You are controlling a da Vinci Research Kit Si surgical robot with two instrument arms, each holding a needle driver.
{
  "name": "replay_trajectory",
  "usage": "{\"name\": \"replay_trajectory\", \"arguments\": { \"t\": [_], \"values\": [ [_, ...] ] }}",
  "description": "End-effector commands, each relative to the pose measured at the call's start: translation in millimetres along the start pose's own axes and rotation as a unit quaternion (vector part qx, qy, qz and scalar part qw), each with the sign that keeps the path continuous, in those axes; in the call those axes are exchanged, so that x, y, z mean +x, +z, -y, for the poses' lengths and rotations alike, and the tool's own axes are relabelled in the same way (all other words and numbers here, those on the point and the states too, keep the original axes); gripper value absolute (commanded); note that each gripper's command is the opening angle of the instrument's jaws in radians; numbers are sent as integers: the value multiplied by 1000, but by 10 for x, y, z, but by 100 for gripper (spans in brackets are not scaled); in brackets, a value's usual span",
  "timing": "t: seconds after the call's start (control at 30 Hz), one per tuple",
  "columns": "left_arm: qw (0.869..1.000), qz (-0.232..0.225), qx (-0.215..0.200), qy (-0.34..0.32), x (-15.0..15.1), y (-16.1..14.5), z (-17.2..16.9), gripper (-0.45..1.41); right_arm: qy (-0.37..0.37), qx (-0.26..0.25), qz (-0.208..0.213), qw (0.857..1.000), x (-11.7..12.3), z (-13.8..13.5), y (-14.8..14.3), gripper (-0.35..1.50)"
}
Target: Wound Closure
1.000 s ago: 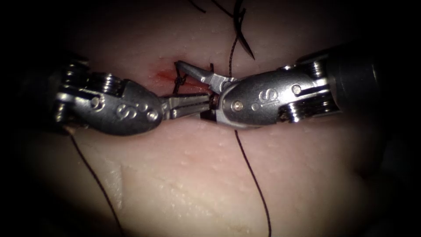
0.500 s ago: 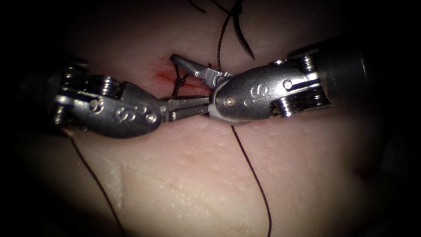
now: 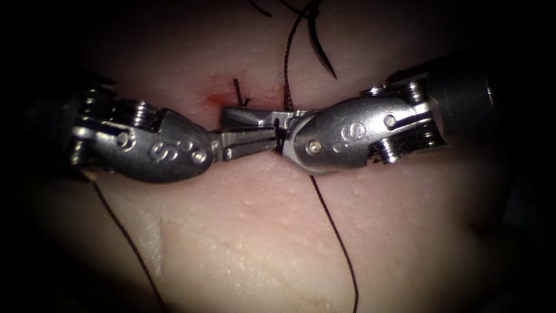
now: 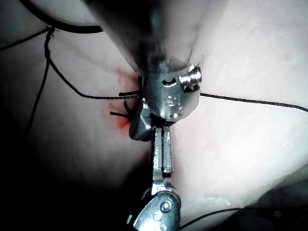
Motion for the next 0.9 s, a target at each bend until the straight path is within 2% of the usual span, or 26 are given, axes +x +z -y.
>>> {"name": "replay_trajectory", "arguments": {
  "t": [0.03,0.1,0.47,0.73,0.77,0.9],
  "values": [
    [1000,-2,-2,0,-1,2,-8,-45,11,-2,5,1000,0,7,2,141],
    [1000,-5,-2,-2,-5,-6,-9,-45,19,-1,5,1000,2,5,-6,146],
    [1000,-8,8,-12,-31,-47,-13,-45,30,-17,1,999,18,-5,-73,146],
    [1000,-2,20,-22,-63,-58,4,-45,37,-29,12,999,19,-9,-121,146],
    [999,-2,25,-29,-70,-60,9,-45,37,-34,14,999,17,-9,-134,146],
    [999,0,31,-34,-83,-63,18,-45,38,-38,16,998,13,-8,-151,146]
  ]
}}
